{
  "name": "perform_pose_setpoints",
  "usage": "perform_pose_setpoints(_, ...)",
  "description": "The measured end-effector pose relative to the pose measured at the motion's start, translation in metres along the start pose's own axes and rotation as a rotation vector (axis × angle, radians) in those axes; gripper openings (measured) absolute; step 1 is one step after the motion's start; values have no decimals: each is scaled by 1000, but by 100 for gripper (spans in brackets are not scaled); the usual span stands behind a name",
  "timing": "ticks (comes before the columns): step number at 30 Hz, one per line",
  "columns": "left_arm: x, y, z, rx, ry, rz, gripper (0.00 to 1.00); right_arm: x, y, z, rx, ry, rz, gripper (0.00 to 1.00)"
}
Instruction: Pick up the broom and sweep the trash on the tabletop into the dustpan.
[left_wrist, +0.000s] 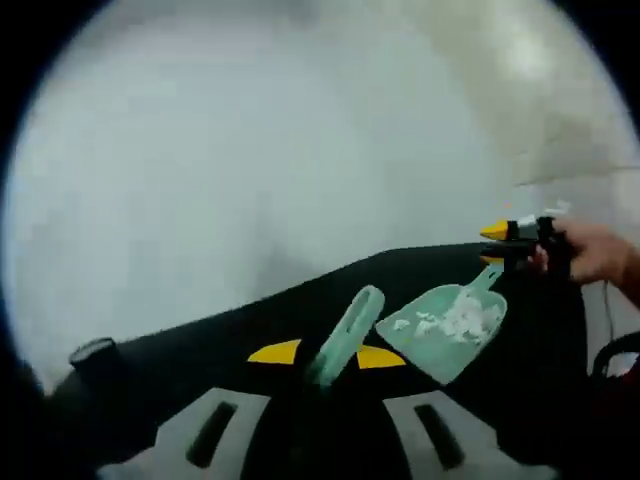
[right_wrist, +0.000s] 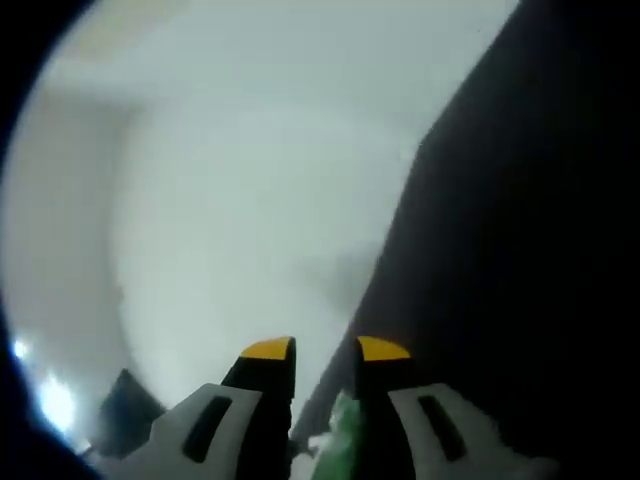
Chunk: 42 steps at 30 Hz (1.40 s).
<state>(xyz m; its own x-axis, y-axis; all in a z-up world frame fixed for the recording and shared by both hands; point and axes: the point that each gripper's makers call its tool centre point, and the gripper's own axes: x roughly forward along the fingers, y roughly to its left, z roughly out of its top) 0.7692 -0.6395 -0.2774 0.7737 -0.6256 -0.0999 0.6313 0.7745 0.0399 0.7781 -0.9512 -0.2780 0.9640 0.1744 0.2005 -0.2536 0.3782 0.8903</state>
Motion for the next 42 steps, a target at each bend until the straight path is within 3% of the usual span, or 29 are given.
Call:
perform_pose_setpoints(3,0,2,-3,-109,-16,-66,25,11,3,23,-89,-52,52,25)
perform_pose_setpoints(6,-8,4,-5,-143,-12,-110,28,13,4,29,-156,-69,89,26)
perform_pose_setpoints(8,-16,5,-5,-205,-7,-146,30,11,6,26,-127,-78,121,26)
perform_pose_setpoints(12,-29,10,-9,-254,-1,-162,27,7,15,23,-135,-65,157,26)
perform_pose_setpoints(16,-46,18,-1,-315,-41,-178,25,8,11,24,-107,-65,163,26)
perform_pose_setpoints(19,-55,53,2,-298,-57,-52,25,10,11,26,-101,-68,166,25)
perform_pose_setpoints(24,-77,138,2,-255,-52,230,34,9,12,25,-96,-68,179,25)
perform_pose_setpoints(27,-84,175,0,-204,-40,347,38,8,12,25,-89,-72,182,25)
perform_pose_setpoints(30,-89,208,-8,-203,-36,445,45,7,12,26,-83,-74,187,25)
perform_pose_setpoints(33,-85,235,-18,-201,-29,495,56,8,12,26,-76,-74,193,25)
perform_pose_setpoints(38,-73,270,-29,-196,-24,564,83,7,13,26,-70,-73,198,25)
perform_pose_setpoints(42,-59,288,-36,-179,-21,567,87,7,13,26,-64,-75,203,25)
